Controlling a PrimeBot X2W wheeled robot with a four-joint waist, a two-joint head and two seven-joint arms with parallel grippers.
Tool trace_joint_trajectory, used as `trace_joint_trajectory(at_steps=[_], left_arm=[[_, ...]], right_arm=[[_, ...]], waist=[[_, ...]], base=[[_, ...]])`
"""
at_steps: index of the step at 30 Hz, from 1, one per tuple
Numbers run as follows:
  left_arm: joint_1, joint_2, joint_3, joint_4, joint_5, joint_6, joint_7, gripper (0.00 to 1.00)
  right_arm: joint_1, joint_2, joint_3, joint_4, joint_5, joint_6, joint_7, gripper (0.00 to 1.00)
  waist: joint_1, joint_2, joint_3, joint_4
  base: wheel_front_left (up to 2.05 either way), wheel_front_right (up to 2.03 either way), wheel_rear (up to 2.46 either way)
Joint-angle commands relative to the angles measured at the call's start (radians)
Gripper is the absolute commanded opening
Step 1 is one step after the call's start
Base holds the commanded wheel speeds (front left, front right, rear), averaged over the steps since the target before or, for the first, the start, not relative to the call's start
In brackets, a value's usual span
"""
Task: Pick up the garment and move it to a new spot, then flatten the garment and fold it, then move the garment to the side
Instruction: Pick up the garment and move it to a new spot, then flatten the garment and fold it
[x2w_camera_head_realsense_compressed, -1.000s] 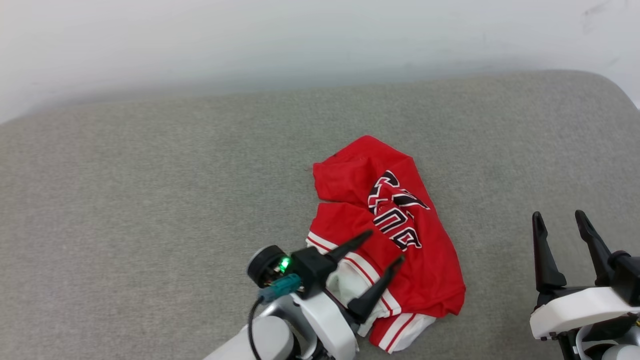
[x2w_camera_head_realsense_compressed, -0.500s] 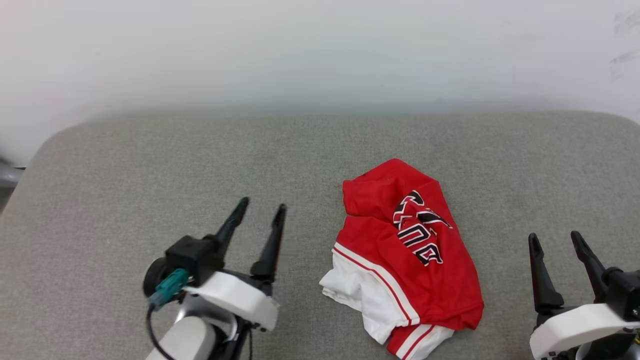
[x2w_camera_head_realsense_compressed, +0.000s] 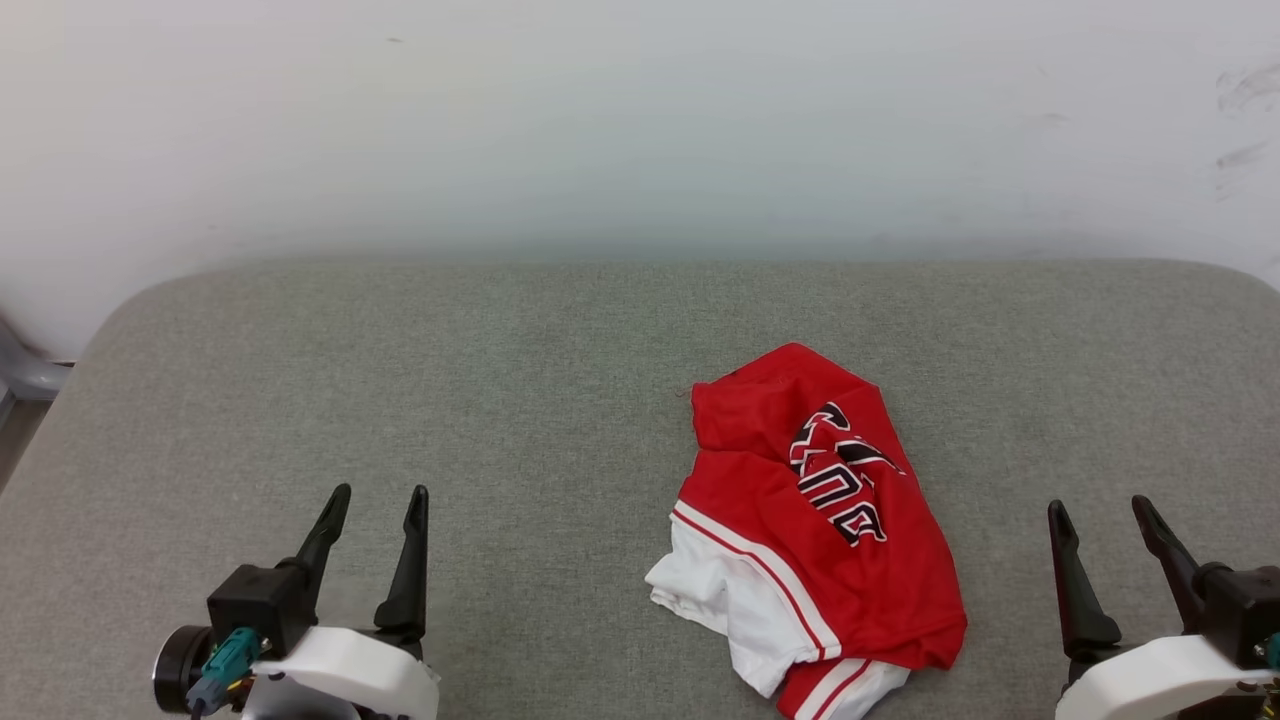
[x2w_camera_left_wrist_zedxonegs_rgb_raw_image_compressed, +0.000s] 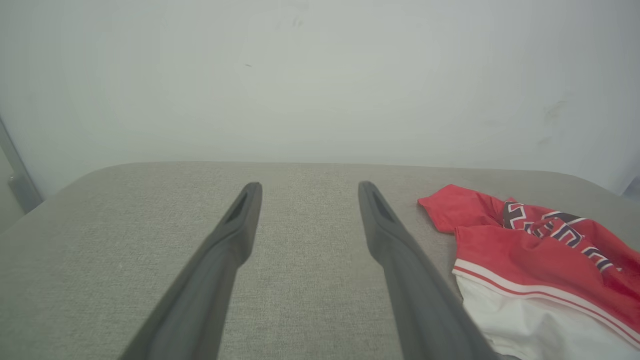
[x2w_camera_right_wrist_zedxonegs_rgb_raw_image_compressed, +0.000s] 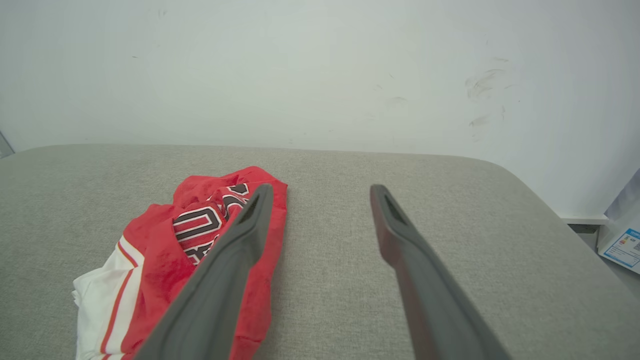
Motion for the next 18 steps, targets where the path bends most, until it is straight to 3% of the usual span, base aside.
trace_joint_trajectory(at_steps=[1,13,18], left_arm=[[0.017,0.0,0.01,0.0,0.008,-0.001,-0.002,1.0],[0.026,-0.025,0.035,0.017,0.031,-0.025,-0.002,1.0],[0.005,-0.037,0.039,0.02,0.039,-0.037,-0.002,1.0]], right_arm=[[0.011,0.0,0.001,-0.006,-0.002,-0.001,0.001,1.0],[0.002,0.0,0.029,-0.005,0.001,-0.001,0.028,1.0],[-0.03,-0.015,0.188,0.017,0.024,-0.001,0.176,1.0]], waist=[[0.0001,-0.0001,-0.001,-0.001],[0.0001,-0.0001,-0.002,0.001],[0.0001,-0.0001,0.009,0.008]], base=[[0.0,0.0,0.0],[0.0,0.0,0.0],[0.0,0.0,0.0]])
